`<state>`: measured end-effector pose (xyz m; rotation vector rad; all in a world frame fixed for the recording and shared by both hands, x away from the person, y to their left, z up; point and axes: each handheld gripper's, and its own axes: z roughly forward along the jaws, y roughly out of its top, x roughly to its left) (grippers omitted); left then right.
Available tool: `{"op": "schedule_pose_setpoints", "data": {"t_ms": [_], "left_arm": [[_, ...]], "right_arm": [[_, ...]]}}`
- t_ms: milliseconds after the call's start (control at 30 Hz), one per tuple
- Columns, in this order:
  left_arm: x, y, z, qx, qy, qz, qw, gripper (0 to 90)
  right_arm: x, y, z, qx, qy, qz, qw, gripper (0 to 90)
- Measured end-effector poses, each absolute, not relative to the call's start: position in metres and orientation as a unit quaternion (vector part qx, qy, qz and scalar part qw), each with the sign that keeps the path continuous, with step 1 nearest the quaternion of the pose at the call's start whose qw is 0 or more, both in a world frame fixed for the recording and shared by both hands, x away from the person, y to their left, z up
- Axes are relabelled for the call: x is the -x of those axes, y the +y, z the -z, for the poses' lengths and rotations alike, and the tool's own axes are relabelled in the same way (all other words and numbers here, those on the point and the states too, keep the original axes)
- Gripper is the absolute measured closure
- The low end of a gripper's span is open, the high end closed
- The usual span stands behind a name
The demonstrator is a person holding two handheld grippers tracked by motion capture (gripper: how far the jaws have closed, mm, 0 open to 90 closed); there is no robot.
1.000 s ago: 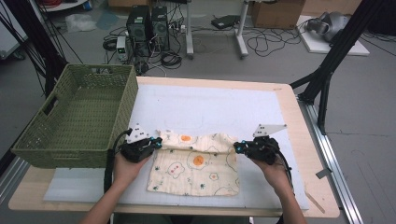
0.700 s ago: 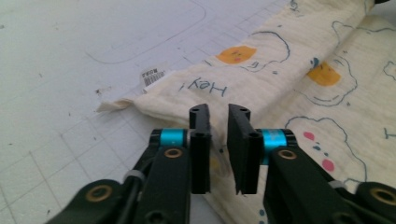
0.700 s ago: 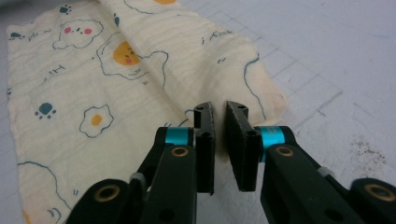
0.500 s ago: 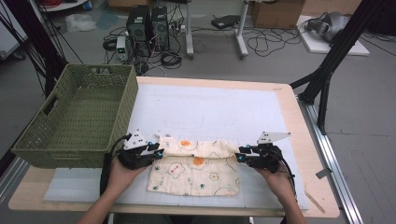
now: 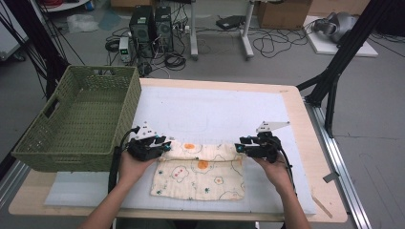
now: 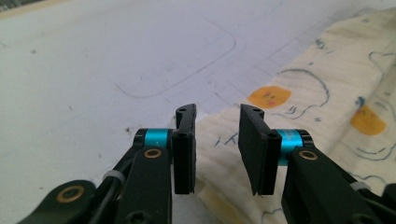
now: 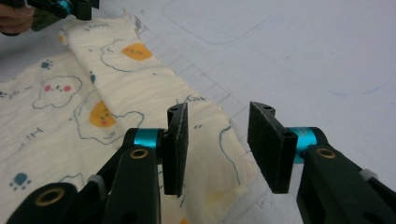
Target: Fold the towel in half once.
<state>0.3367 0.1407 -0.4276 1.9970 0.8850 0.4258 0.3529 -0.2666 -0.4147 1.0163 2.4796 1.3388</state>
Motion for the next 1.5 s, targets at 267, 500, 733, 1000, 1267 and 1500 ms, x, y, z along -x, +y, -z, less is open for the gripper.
{"op": "schedule_pose_setpoints", "data": {"t_ms": [267,500,733,1000,1267,1500], "left_arm": [[-0.346,0.136,0.441,-0.822,0.378,-0.12,0.409,68.7],[-0.345,0.134,0.443,-0.827,0.372,-0.118,0.403,84.9],[-0.342,0.139,0.437,-0.817,0.369,-0.139,0.421,89.5],[-0.33,0.145,0.421,-0.794,0.36,-0.16,0.463,89.6],[-0.309,0.152,0.419,-0.788,0.34,-0.163,0.486,89.6],[-0.289,0.152,0.425,-0.805,0.324,-0.148,0.475,89.5]], "right_arm": [[-0.362,-0.259,0.432,-0.348,0.84,-0.414,0.036,66.3],[-0.359,-0.256,0.435,-0.332,0.848,-0.413,0.014,81.7],[-0.352,-0.259,0.427,-0.326,0.838,-0.437,0.014,86.0],[-0.337,-0.261,0.413,-0.31,0.83,-0.463,0.028,86.2],[-0.306,-0.267,0.407,-0.29,0.825,-0.483,0.041,86.3],[-0.284,-0.27,0.427,-0.292,0.84,-0.457,0.021,84.1]]}}
